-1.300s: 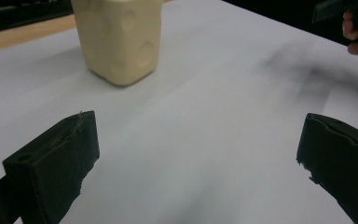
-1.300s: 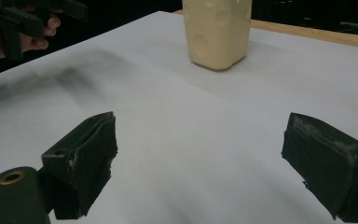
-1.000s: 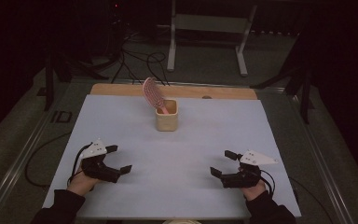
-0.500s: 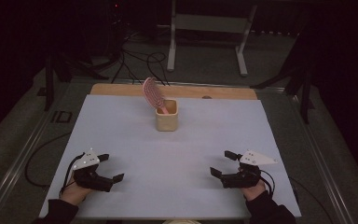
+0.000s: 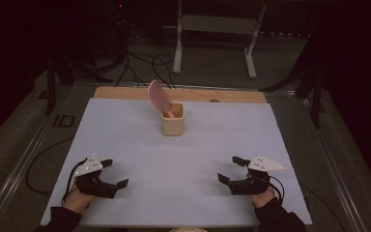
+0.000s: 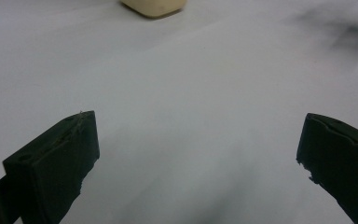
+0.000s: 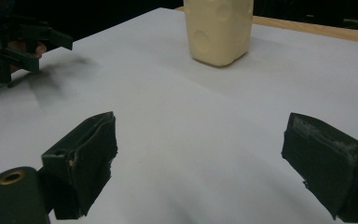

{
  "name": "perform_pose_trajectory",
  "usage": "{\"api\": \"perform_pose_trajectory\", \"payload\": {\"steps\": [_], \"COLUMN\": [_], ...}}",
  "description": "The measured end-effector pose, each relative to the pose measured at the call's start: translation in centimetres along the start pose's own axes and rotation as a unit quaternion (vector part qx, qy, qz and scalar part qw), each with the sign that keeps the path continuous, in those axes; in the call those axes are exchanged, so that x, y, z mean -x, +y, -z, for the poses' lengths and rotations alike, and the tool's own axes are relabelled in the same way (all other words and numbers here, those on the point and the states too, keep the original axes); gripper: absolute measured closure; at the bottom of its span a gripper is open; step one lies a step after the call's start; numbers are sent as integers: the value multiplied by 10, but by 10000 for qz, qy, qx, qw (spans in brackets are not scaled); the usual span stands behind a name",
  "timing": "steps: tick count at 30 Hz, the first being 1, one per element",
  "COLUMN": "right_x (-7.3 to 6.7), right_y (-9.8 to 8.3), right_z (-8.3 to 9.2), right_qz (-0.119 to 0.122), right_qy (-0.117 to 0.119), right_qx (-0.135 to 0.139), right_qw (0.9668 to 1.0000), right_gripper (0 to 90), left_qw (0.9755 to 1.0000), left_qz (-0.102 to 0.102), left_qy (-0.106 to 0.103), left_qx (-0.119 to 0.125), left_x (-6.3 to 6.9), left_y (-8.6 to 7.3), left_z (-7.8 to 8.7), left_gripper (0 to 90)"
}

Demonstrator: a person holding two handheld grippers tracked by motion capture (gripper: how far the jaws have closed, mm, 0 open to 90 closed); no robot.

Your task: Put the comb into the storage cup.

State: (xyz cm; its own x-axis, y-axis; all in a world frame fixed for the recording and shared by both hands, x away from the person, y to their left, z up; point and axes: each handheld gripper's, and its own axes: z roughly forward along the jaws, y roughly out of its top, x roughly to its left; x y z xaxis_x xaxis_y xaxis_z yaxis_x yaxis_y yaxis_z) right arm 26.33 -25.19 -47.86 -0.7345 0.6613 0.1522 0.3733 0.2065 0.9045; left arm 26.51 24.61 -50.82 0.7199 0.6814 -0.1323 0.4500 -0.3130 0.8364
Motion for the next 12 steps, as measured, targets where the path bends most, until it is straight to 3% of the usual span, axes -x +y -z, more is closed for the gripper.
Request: {"api": "perform_pose_trajectory", "payload": {"steps": [12], "right_x": [1], "right_y": [-1], "right_z": [-1], "right_qz": [-19], "right_qy": [-16], "right_qx": [-20], "right_qw": [10000], "right_gripper": [99], "left_qw": [10000], "left_qz": [-19], "left_qy": [-54], "left_qx": [21], "left_x": [2], "left_y": [1], "left_z": [-1], "left_gripper": [0]}}
